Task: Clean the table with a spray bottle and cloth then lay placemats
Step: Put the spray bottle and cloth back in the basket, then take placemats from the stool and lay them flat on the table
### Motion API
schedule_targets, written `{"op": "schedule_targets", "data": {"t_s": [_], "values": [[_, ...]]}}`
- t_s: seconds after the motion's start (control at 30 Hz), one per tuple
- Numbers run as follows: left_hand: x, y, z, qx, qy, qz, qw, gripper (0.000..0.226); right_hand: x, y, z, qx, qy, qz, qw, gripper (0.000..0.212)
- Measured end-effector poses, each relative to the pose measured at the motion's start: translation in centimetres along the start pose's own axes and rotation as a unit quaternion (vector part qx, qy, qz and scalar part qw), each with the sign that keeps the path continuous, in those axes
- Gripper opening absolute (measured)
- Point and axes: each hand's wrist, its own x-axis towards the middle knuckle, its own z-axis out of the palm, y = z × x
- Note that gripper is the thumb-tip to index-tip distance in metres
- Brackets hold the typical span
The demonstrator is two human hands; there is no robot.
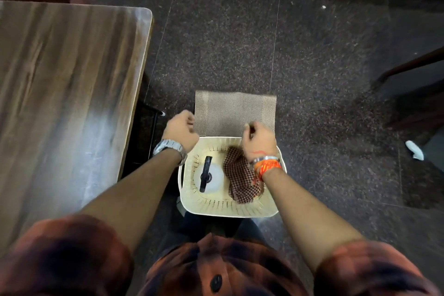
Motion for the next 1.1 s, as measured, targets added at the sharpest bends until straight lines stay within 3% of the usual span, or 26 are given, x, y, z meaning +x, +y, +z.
{"op": "schedule_targets", "data": {"t_s": [0.37, 0.5, 0.67, 0.8, 0.9, 1.0, 1.1], "values": [[10.0, 4.1, 5.6, 0.046, -0.046, -0.063, 0.996, 0.071, 12.4, 1.6, 4.3, -0.014, -0.066, 0.155, 0.986, 0.038], [13.2, 2.6, 6.6, 0.042, -0.051, -0.116, 0.991, 0.095, 14.0, 4.4, 5.4, -0.026, -0.081, 0.25, 0.964, 0.053], [15.5, 1.6, 7.7, -0.008, -0.069, -0.172, 0.983, 0.109, 15.3, 7.5, 6.1, -0.018, -0.097, 0.304, 0.948, 0.076], [15.0, 1.9, 8.0, -0.028, -0.04, -0.182, 0.982, 0.103, 14.8, 8.1, 6.2, 0.007, -0.039, 0.257, 0.966, 0.076], [14.3, 1.9, 7.8, -0.042, 0.045, -0.162, 0.985, 0.067, 14.0, 6.8, 6.0, 0.049, 0.037, 0.232, 0.971, 0.064], [12.5, 3.1, 7.2, -0.072, 0.07, -0.133, 0.986, 0.027, 12.9, 3.7, 5.5, 0.152, 0.077, 0.184, 0.968, 0.047], [10.1, 5.1, 5.9, -0.078, 0.095, -0.104, 0.987, 0.025, 11.3, -0.5, 4.2, 0.171, 0.128, 0.09, 0.973, 0.037]]}}
